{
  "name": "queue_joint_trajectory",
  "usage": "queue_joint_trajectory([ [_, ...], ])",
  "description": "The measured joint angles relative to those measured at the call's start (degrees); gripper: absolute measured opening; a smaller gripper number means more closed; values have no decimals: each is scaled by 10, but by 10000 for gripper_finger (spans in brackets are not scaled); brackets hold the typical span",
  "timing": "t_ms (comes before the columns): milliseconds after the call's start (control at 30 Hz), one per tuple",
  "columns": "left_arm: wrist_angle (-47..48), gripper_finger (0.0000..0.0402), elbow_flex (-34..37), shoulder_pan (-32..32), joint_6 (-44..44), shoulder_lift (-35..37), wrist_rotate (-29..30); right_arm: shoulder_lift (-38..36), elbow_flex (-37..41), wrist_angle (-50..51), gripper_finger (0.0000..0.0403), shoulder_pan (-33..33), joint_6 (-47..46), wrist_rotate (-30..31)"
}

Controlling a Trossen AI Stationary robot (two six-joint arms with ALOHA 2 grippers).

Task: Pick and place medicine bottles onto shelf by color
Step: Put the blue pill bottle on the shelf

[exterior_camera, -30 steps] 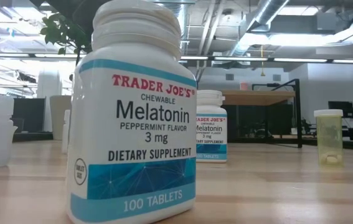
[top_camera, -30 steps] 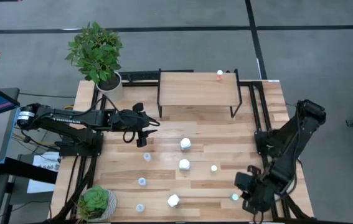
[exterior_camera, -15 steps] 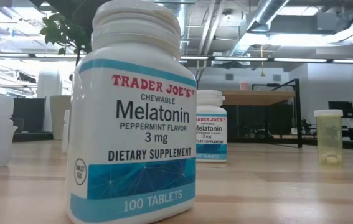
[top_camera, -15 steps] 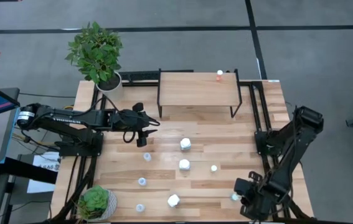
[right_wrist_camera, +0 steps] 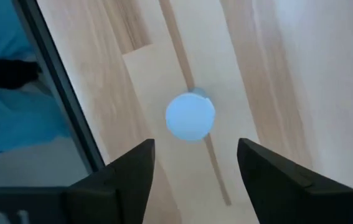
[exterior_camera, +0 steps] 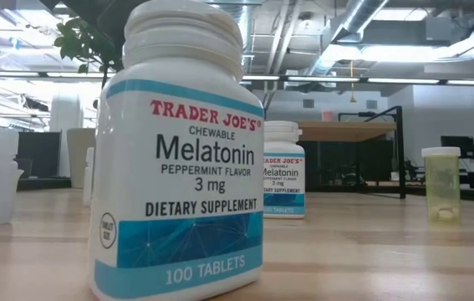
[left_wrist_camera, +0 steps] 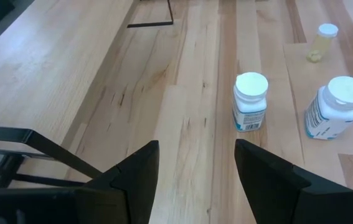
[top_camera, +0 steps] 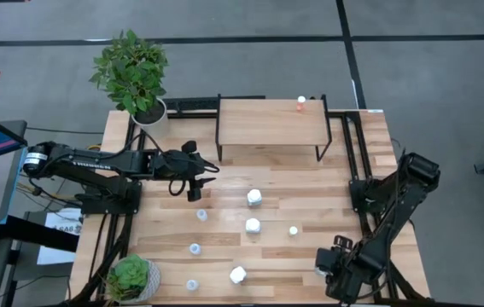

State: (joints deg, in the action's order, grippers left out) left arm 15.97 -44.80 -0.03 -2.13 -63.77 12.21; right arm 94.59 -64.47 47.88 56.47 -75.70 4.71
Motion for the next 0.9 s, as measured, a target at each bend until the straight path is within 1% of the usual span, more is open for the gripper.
queue_joint_trajectory([
  [300,0,199,0,0,0,0,1,23,0,-6,250,-19,11,-1],
  [533,0,199,0,0,0,0,1,37,0,-24,249,-39,45,-5],
  [767,0,199,0,0,0,0,1,41,0,-36,249,-51,57,-23],
  [900,0,199,0,0,0,0,1,41,0,-33,249,-52,57,-47],
])
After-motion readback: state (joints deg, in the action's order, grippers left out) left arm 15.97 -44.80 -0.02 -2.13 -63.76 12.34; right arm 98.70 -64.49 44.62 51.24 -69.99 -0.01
